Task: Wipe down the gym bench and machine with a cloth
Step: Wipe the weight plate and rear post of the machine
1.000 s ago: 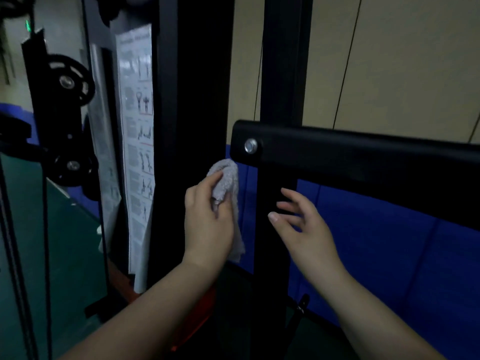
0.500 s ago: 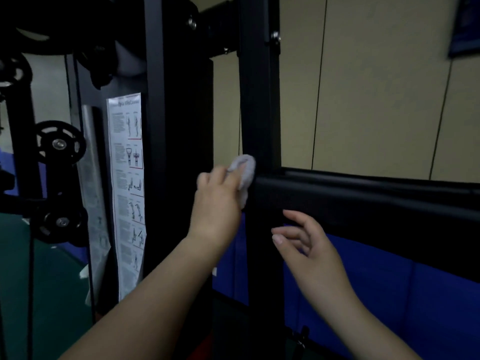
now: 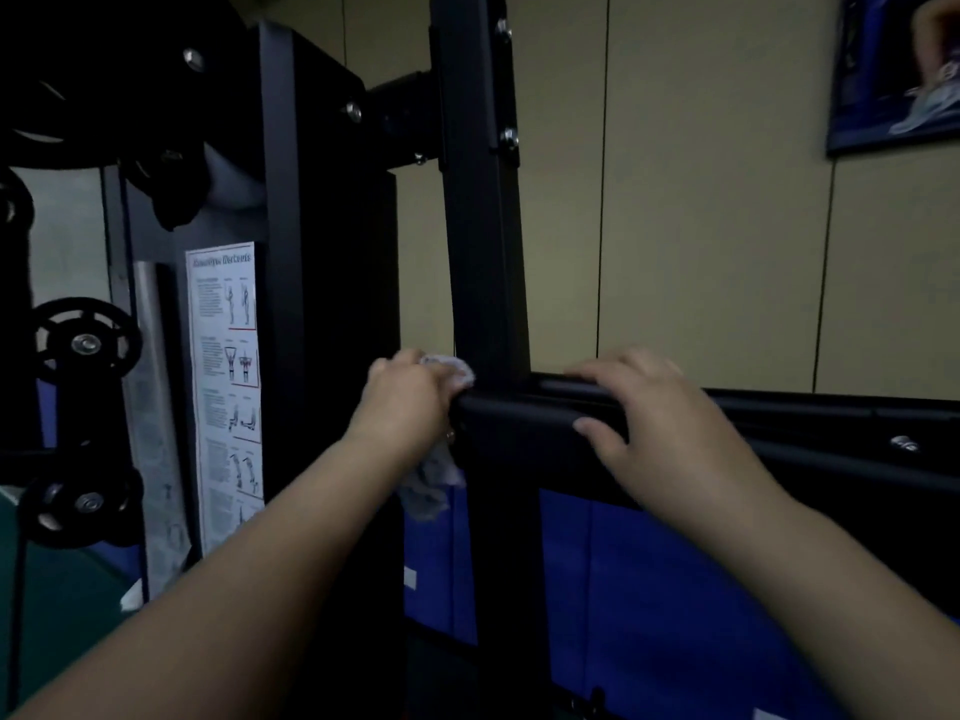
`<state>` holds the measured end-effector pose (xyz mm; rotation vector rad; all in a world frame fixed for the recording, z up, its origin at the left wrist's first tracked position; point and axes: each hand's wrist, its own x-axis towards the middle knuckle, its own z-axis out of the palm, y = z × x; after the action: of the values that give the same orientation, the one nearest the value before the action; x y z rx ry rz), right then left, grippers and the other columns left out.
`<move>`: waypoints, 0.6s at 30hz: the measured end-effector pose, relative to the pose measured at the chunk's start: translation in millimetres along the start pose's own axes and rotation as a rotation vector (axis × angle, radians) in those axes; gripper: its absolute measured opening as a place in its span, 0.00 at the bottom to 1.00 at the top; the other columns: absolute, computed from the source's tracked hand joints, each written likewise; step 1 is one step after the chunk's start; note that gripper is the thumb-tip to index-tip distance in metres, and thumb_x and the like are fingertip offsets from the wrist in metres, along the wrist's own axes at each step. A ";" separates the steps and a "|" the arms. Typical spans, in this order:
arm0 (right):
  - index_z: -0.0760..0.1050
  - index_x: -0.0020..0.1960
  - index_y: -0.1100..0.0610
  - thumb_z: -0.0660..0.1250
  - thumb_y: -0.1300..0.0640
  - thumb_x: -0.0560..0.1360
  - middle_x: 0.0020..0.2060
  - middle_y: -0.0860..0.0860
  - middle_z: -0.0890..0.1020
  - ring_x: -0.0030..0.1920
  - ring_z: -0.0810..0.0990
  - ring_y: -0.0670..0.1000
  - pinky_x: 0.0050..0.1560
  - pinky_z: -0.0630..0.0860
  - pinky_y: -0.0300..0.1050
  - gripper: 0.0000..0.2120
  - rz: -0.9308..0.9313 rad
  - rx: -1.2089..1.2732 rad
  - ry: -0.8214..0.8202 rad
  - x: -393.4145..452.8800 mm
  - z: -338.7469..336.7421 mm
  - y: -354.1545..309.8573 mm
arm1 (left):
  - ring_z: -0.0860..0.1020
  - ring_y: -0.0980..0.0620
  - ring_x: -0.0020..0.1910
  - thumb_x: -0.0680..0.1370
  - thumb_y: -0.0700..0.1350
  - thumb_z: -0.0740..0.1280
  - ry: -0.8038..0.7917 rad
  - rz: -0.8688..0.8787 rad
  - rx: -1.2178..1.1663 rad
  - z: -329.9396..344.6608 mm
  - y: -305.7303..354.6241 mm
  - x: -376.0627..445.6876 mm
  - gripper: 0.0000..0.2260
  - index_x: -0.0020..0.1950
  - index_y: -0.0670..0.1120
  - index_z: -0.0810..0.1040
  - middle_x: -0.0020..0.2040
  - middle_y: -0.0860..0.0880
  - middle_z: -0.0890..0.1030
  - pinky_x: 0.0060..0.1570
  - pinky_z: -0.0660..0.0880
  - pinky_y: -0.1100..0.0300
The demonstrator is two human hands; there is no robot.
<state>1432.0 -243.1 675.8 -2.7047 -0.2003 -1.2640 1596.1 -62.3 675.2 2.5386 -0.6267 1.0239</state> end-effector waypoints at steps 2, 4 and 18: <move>0.68 0.69 0.44 0.64 0.48 0.77 0.59 0.45 0.73 0.60 0.71 0.48 0.59 0.71 0.44 0.21 0.062 -0.070 -0.103 2.5 -9.7 8.8 | 0.71 0.48 0.63 0.81 0.44 0.60 -0.124 -0.062 -0.044 -12.4 -15.5 9.4 0.14 0.64 0.54 0.77 0.65 0.50 0.73 0.61 0.65 0.62; 0.68 0.69 0.45 0.64 0.48 0.77 0.61 0.46 0.74 0.60 0.73 0.48 0.59 0.71 0.44 0.21 0.097 -0.083 -0.178 4.9 -16.7 12.8 | 0.72 0.51 0.64 0.81 0.45 0.61 -0.059 -0.066 -0.168 -17.8 -22.2 8.6 0.13 0.63 0.53 0.79 0.66 0.49 0.74 0.59 0.63 0.70; 0.73 0.67 0.52 0.58 0.62 0.80 0.62 0.51 0.77 0.62 0.75 0.53 0.60 0.69 0.42 0.18 0.130 -0.026 -0.303 15.8 -29.1 7.5 | 0.71 0.46 0.57 0.80 0.45 0.62 0.067 0.255 -0.465 6.0 81.4 -46.2 0.15 0.65 0.55 0.76 0.54 0.48 0.72 0.58 0.72 0.50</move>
<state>1421.6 -255.1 705.8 -2.8666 -0.0394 -0.8244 1528.0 -121.4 649.3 2.0481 -1.0527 0.9081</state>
